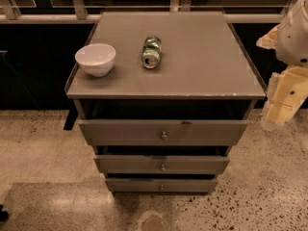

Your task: Open middle drawer

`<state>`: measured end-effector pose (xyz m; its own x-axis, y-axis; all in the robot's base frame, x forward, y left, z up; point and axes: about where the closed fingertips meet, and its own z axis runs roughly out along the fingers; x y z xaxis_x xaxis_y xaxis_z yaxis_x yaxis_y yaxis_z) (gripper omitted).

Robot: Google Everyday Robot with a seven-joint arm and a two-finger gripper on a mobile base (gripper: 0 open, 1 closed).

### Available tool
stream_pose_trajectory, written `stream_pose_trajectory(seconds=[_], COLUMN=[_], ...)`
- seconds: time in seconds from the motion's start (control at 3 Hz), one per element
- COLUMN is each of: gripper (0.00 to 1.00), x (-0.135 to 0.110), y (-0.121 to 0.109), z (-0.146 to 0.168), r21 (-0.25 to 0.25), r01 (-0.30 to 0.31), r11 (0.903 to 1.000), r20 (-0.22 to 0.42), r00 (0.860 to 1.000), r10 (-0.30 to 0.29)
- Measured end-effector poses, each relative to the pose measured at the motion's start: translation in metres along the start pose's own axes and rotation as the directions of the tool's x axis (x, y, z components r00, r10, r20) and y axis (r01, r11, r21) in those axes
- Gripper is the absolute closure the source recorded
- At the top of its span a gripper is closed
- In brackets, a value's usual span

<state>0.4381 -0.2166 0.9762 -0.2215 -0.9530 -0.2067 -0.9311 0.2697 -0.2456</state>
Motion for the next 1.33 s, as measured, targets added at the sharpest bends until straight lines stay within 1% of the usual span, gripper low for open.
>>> stream_pose_trajectory(seconds=[0.33,0.67,1.0,1.33], gripper=[0.00,0.00,0.00,0.00], x=[0.000,0.004,0.026,0.058], y=[0.000,0.000,0.022,0.060], z=[0.000,0.002,0.035,0.120], r21=[0.000,0.042,0.041,-0.056], r01=[0.000,-0.016,-0.048,-0.129], r11=[1.0000,0.9990,0.9980,0.9900], r20=[0.000,0.028,0.115,0.261], r00=[1.000,0.999,0.992,0.955], r10=[0.000,0.015,0.043,0.140])
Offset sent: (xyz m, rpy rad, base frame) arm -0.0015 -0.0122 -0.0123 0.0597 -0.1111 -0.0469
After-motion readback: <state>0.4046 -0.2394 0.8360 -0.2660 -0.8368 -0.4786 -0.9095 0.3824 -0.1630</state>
